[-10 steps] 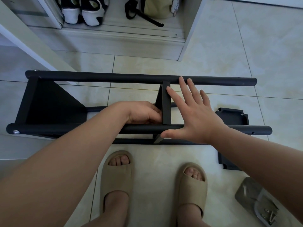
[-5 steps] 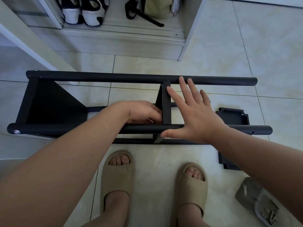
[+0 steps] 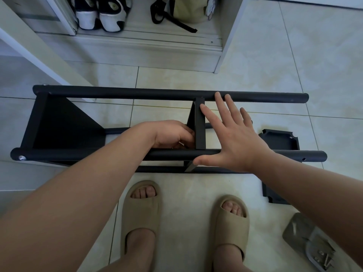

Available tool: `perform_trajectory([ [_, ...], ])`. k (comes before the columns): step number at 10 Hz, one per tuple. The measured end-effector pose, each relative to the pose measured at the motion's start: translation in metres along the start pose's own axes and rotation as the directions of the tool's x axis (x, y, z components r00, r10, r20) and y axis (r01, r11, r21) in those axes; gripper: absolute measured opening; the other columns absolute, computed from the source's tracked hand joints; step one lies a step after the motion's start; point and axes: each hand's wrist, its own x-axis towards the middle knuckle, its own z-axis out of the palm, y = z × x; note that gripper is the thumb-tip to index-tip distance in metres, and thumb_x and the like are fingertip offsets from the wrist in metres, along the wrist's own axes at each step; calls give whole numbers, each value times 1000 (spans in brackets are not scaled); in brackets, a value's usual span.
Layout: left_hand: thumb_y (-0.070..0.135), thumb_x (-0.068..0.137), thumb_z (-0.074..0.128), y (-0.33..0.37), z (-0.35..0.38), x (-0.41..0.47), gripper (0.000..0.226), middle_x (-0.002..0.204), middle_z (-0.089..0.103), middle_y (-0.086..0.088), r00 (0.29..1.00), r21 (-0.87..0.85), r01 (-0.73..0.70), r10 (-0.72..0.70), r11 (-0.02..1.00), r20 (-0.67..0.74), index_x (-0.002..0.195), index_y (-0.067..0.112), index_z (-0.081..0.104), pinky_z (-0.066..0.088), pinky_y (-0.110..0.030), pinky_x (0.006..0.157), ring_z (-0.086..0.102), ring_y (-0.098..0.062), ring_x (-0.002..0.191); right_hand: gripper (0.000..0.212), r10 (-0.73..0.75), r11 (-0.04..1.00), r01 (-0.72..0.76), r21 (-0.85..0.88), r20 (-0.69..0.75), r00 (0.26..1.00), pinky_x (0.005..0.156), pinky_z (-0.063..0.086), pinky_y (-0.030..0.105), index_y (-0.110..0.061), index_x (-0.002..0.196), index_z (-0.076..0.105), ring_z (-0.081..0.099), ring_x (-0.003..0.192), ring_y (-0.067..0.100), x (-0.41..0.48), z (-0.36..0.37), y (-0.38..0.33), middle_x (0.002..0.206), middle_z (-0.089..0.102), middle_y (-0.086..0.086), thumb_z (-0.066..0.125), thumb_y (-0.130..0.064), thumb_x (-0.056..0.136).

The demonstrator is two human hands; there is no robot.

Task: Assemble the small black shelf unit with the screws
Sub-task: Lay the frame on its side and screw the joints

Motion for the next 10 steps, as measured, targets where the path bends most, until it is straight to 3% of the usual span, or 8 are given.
perform_trajectory([
  [1, 8, 88, 64, -1, -2, -1, 13, 84, 75, -7, 1000, 98, 2, -1, 995, -11, 88, 11, 77, 54, -23, 62, 66, -13, 66, 127, -1, 1000, 1, 2, -4, 1000, 124, 0, 59, -39, 159, -11, -27, 152, 23, 0, 0, 0, 166, -28, -1, 30, -104, 58],
  [3, 1, 84, 64, 0, -2, -1, 31, 57, 59, 1, 1000, 61, 9, -10, 998, 16, 61, 20, 73, 43, -17, 50, 52, -8, 49, 127, 2, 1000, -2, -1, 0, 1000, 124, -1, 58, -38, 159, -11, -28, 152, 23, 0, 0, 0, 166, -29, -1, 30, -103, 58],
  [4, 1, 77, 66, 2, 0, -3, 11, 72, 59, -8, 1000, -20, -5, 5, 1000, 26, 87, 5, 68, 44, -21, 56, 54, -12, 56, 127, 0, 1000, 0, -2, -2, 1000, 124, -1, 58, -38, 159, -10, -28, 152, 23, 0, 0, 0, 166, -29, -1, 29, -104, 58],
  [5, -6, 88, 57, 1, 0, -2, 26, 93, 66, -16, 1000, -42, 3, -3, 999, 23, 113, -10, 62, 52, -23, 66, 65, -16, 71, 127, -1, 1000, 1, -4, -4, 1000, 124, -1, 58, -38, 159, -10, -28, 152, 23, 0, 0, 0, 166, -29, -1, 29, -104, 58],
  [6, 2, 90, 59, 2, 0, -2, 28, 102, 70, -20, 1000, 87, -2, 2, 996, 6, 116, -6, 66, 53, -35, 84, 66, -24, 86, 127, 2, 1000, -2, -4, -4, 1000, 124, -1, 58, -38, 159, -11, -28, 152, 23, 0, 0, 1, 166, -29, -1, 30, -104, 58],
  [7, 10, 90, 61, 2, -1, -3, 20, 98, 75, -11, 1000, 154, -4, 6, 988, -12, 106, 4, 73, 55, -34, 85, 68, -19, 82, 127, 1, 1000, -1, -5, -4, 1000, 124, 0, 59, -38, 159, -11, -28, 152, 22, 0, 0, 1, 166, -29, 0, 30, -104, 59],
  [8, 8, 90, 62, 3, -1, -4, 11, 74, 71, 0, 1000, 172, 1, -1, 985, -3, 93, 9, 73, 52, -23, 65, 63, -12, 65, 127, 2, 1000, -2, -5, -4, 1000, 124, 0, 58, -38, 159, -10, -27, 152, 23, 0, 0, 0, 166, -29, -1, 30, -104, 58],
  [10, -5, 88, 59, 3, 1, -3, 38, 93, 60, -17, 1000, 61, -12, 13, 998, -14, 125, -9, 57, 44, -30, 70, 54, -21, 72, 127, 3, 1000, -3, -11, -4, 1000, 124, 0, 59, -38, 159, -11, -27, 152, 23, 1, 0, 1, 166, -29, -1, 29, -104, 58],
])
